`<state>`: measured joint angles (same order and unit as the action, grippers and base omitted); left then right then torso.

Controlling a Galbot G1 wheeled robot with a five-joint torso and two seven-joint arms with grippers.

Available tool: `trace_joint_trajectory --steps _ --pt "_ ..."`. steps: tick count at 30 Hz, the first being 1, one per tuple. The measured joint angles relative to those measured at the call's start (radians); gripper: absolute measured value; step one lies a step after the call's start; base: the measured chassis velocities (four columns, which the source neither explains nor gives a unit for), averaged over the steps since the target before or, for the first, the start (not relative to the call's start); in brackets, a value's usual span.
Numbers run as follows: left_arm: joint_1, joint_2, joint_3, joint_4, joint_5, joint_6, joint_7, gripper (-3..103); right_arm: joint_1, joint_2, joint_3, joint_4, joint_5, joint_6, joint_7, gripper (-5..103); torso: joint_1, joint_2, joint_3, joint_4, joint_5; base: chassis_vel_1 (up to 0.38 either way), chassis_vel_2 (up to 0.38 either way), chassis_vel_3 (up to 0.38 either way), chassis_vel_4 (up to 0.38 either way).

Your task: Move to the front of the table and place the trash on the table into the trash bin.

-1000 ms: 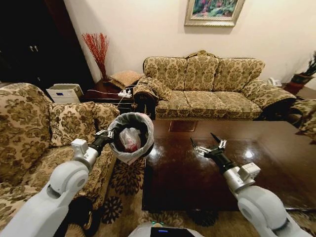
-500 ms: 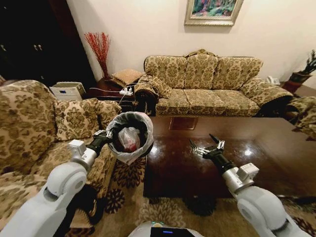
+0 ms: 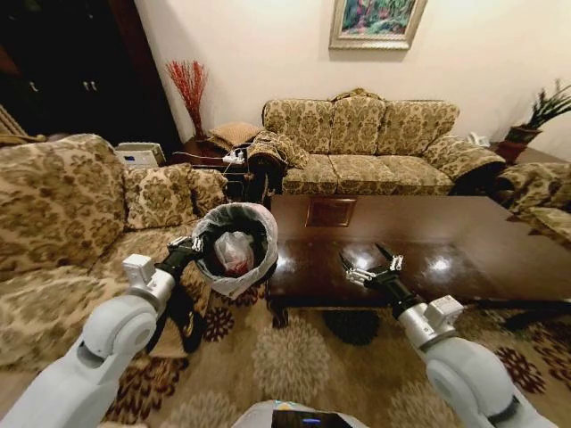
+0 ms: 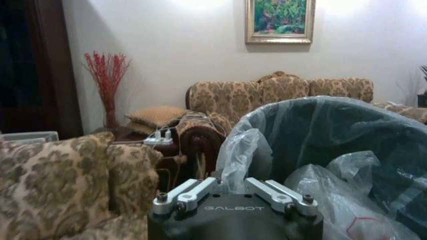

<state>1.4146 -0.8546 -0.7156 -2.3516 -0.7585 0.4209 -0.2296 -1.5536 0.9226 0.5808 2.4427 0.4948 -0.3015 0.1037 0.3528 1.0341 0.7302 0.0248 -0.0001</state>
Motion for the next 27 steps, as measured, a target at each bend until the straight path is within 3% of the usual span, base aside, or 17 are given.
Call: trace_joint_trajectory --steps 12,27 --pt "0.012 -0.009 -0.002 -0.005 0.008 -0.001 0.004 3 -0.016 0.014 -0.015 -0.014 -0.008 0.054 -0.008 100 -0.001 0.001 0.000 -0.0001 0.0000 0.299 -0.282 -0.286 0.287" --pt "0.026 -0.011 -0.017 -0.014 0.008 -0.002 0.004 3 -0.018 0.018 -0.018 -0.013 -0.008 0.041 -0.012 100 0.001 0.000 0.000 0.0000 0.0001 -0.065 -0.029 0.057 0.037"
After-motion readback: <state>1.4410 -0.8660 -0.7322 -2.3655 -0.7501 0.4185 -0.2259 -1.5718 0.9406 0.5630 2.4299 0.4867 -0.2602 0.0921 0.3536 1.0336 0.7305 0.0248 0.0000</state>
